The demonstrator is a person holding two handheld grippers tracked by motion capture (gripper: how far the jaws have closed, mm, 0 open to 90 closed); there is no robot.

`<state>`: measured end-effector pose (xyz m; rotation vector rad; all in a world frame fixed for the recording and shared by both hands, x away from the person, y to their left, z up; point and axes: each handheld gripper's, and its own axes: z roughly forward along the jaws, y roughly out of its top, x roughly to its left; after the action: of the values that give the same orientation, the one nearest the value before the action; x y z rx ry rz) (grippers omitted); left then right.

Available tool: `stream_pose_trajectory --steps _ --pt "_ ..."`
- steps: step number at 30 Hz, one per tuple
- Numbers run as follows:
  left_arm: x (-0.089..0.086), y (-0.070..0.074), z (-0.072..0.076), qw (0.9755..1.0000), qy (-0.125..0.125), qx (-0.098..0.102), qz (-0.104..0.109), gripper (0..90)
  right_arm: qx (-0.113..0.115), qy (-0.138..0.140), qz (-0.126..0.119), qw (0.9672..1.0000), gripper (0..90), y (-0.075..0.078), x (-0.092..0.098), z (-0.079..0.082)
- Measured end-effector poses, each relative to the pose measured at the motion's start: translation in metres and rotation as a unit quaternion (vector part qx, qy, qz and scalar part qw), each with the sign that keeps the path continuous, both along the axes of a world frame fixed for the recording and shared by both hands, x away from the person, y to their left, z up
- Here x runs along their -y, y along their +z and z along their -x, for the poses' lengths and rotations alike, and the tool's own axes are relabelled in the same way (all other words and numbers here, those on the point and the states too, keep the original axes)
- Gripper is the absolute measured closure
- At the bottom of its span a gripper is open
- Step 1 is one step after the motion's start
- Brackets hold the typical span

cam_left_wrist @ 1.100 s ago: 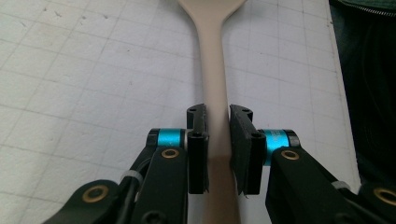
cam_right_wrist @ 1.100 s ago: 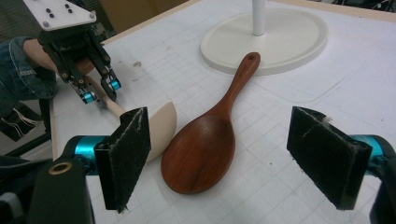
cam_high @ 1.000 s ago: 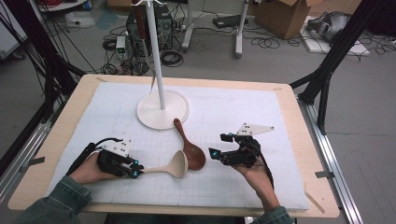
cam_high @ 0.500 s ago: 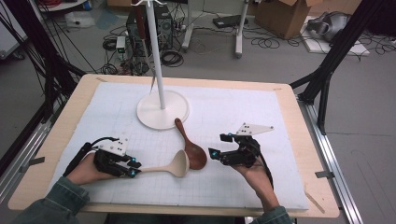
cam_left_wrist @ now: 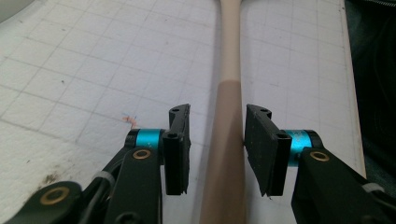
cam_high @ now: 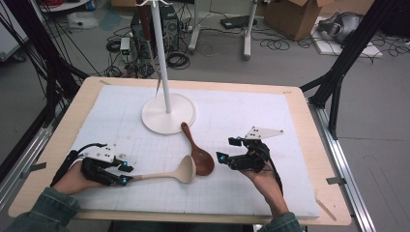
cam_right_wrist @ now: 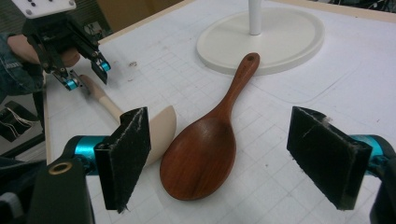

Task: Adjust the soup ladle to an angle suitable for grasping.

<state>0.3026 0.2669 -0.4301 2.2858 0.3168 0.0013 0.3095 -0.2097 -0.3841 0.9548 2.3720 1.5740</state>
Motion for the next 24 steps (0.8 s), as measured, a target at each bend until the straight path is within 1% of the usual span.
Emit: stream_pose_trajectory --steps 5,7,8,9,10,13,14,15,17,20,24 --pt "-0.0039 -0.0013 0.0036 1.0 0.002 0.001 -0.004 62.2 0.001 0.004 0.003 1.0 20.9 0.0004 -0.0019 0.0003" --pt "-0.0038 -0.0025 0.0045 0.9999 -0.004 0.004 -0.013 64.6 0.001 0.004 0.003 1.0 20.9 0.0004 -0.0021 0.0004" --pt "-0.0027 -0.0043 0.0059 0.9999 -0.002 0.001 -0.016 66.1 0.0 0.004 0.002 1.0 20.9 0.0006 -0.0022 0.0007" --pt "-0.002 -0.0063 0.006 0.9996 -0.006 0.003 -0.026 66.3 0.001 0.003 0.002 1.0 20.9 0.0007 -0.0023 0.0009" --pt "-0.002 -0.0078 0.0065 0.9997 -0.006 0.006 -0.024 66.4 0.002 0.003 0.002 1.0 20.9 0.0008 -0.0024 0.0009" --pt "-0.0032 -0.0086 0.006 0.9999 -0.006 0.001 -0.015 67.7 0.002 0.003 0.003 1.0 20.9 0.0006 -0.0027 0.0008" --pt "-0.0035 -0.0081 0.0057 0.9998 -0.011 0.005 -0.019 69.4 0.003 0.004 0.003 1.0 20.9 0.0005 -0.0028 0.0006" --pt "-0.0031 -0.0082 0.0061 0.9998 -0.01 0.005 -0.016 69.6 0.004 0.004 0.004 1.0 20.9 0.0005 -0.0028 0.0004" --pt "-0.0034 -0.0079 0.0052 0.9997 -0.015 0.007 -0.018 70.0 0.002 0.005 0.003 1.0 20.9 0.0002 -0.0032 0.0001" --pt "-0.0037 -0.0082 0.0044 0.9997 -0.018 0.004 -0.015 70.2 -0.001 0.004 0.003 1.0 20.9 0.0 -0.0043 -0.0001" --pt "-0.0024 -0.0063 0.0043 0.9996 -0.021 0.003 -0.02 70.5 0.0 0.013 0.007 0.9999 20.9 -0.0009 -0.0083 -0.001"
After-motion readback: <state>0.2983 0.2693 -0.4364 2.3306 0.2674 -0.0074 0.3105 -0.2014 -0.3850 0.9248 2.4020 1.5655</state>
